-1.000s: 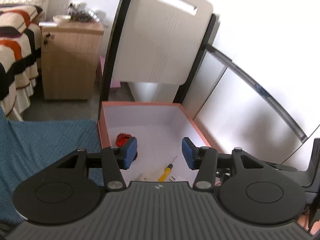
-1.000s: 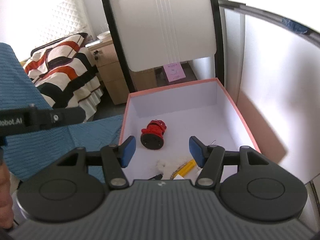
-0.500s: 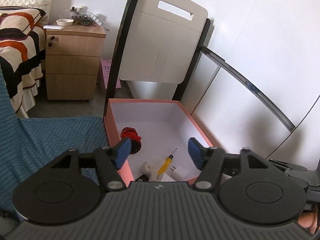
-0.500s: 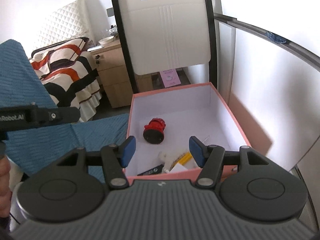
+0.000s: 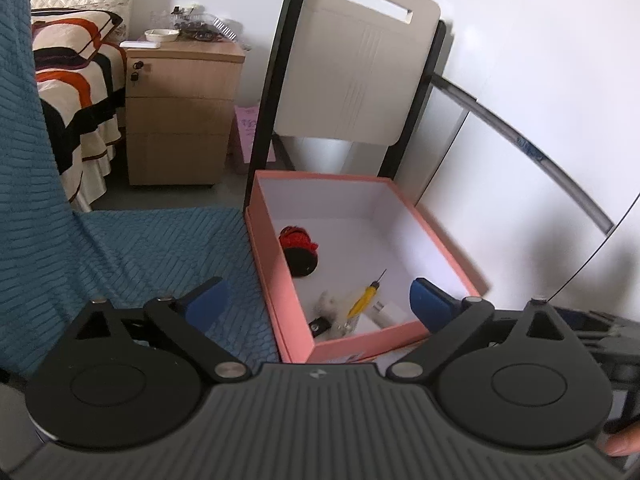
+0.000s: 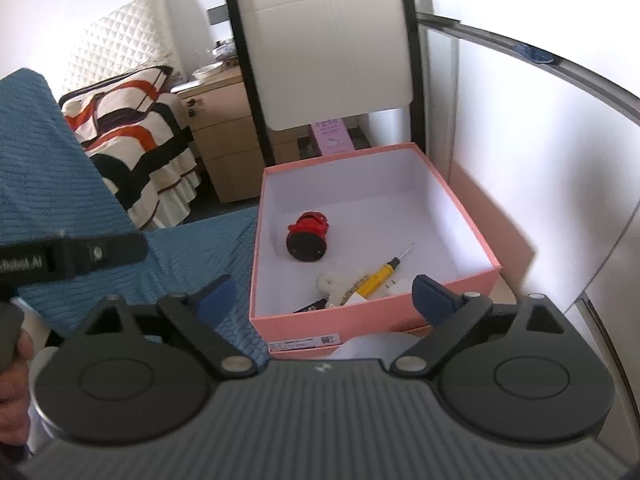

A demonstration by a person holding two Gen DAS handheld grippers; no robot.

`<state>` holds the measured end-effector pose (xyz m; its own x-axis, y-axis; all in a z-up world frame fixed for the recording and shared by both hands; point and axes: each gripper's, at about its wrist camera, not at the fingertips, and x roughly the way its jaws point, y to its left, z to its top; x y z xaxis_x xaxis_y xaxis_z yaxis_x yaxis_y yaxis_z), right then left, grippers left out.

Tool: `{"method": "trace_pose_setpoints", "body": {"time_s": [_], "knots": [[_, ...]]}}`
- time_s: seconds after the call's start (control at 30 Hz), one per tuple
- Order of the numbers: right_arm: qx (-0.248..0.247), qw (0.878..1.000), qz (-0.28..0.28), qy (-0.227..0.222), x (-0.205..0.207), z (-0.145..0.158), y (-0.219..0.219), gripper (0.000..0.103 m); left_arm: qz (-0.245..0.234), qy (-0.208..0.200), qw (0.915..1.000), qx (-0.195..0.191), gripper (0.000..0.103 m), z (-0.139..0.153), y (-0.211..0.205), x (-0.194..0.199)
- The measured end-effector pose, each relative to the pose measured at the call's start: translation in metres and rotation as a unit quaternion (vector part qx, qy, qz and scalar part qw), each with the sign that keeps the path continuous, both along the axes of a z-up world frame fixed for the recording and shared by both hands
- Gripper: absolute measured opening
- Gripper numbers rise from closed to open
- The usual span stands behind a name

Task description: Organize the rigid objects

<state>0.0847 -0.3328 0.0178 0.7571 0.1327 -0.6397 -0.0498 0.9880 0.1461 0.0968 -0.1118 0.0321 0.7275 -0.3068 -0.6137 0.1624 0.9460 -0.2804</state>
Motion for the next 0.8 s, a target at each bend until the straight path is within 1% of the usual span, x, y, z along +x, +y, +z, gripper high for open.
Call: {"method": "trace_pose_setpoints", "body": {"time_s": [0.23,0.4,0.5,0.63,0.8], "knots": [[-0.007,1.000,0.000,0.003,-0.010,0.000,0.001,0.096,0.004,0.001,0.9999,0.010,0.101,-0.004,-0.002,-0.009],[-0.005,1.000,-0.012,0.003,-0.015,0.001,0.000,0.096,0.006,-0.003,0.9999,0.012,0.102,0.005,0.000,-0.010],[-0.006,1.000,-0.010,0.004,-0.015,0.002,0.001,0.096,0.007,-0.015,0.9995,0.028,0.102,0.011,0.000,-0.015],[-0.005,1.000,0.001,-0.001,-0.017,0.006,0.003,0.096,0.013,-0.019,0.9996,0.019,0.102,0.014,0.005,-0.019],[-0.015,1.000,0.002,-0.002,-0.016,0.008,0.007,0.096,0.013,-0.020,0.9994,0.025,0.102,0.014,0.003,-0.022]]}}
